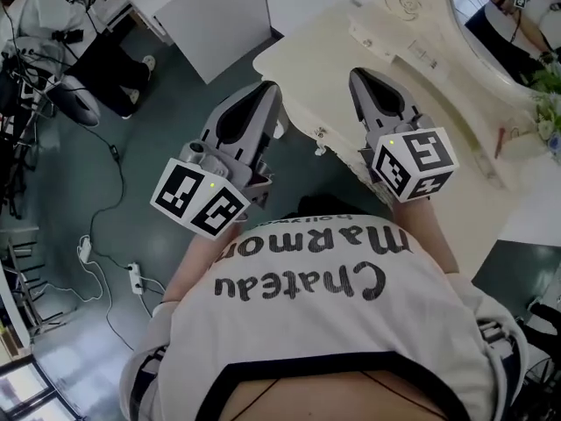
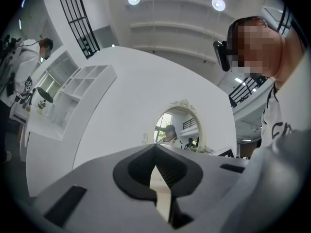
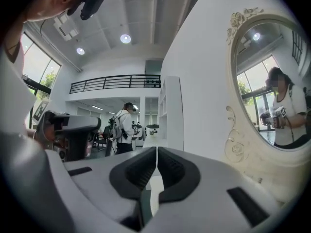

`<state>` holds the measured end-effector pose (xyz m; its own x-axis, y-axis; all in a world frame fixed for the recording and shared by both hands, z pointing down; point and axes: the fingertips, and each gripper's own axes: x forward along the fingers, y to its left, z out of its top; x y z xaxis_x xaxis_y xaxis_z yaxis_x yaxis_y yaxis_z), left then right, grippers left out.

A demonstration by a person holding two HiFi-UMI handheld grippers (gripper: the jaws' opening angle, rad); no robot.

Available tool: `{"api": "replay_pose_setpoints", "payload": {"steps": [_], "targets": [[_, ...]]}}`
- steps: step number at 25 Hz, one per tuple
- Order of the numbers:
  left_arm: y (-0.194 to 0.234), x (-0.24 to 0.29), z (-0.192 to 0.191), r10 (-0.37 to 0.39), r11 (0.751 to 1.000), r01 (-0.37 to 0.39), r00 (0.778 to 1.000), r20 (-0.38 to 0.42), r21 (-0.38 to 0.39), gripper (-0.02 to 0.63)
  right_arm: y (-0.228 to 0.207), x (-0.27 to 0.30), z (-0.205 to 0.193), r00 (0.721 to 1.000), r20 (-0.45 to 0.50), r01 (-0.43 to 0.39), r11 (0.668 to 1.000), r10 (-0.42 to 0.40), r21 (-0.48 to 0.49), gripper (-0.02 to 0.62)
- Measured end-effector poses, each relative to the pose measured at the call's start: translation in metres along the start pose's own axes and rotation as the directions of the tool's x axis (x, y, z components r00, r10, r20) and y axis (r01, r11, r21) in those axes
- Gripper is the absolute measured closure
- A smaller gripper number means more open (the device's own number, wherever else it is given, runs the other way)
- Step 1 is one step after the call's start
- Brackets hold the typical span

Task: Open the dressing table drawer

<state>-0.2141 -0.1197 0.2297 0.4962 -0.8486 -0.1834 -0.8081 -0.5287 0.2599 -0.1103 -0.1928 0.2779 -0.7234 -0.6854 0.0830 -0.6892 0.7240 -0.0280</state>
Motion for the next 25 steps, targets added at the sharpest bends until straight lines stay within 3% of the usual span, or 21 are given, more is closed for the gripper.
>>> {"api": "replay_pose_setpoints", "payload": {"steps": [4,8,12,16,18,25], "targets": [[0.020,0.006,-0.016,0.016,1.000,-0.017,1.000,-0.022,-0.018,0.584,-0.032,0.017,-0.030,0.997,-0.043,0.064,0.998,-0.064,0.011,0.568],[0.051,0.014,-0.009,0.065,0.995,-0.066,0.998,-0.011,-0.071,0.584,-0.077,0.043,-0.059,0.987,-0.094,0.133,0.990,-0.128,0.040,0.568],[0.083,0.020,0.001,0.133,0.989,-0.132,0.991,0.020,-0.073,0.584,-0.125,0.069,-0.096,0.974,-0.136,0.200,0.967,-0.179,0.160,0.568],[0.107,0.027,0.005,0.173,0.983,-0.172,0.985,0.021,-0.064,0.584,-0.164,0.097,-0.141,0.962,-0.194,0.255,0.882,-0.191,0.396,0.566],[0.117,0.035,0.003,0.186,0.981,-0.185,0.983,0.013,-0.054,0.584,-0.182,0.110,-0.167,0.954,-0.235,0.280,0.839,-0.188,0.467,0.565],[0.148,0.037,0.005,0.263,0.963,-0.263,0.965,-0.003,-0.057,0.584,-0.223,0.135,-0.216,0.907,-0.333,0.403,0.761,-0.258,0.508,0.560]]}}
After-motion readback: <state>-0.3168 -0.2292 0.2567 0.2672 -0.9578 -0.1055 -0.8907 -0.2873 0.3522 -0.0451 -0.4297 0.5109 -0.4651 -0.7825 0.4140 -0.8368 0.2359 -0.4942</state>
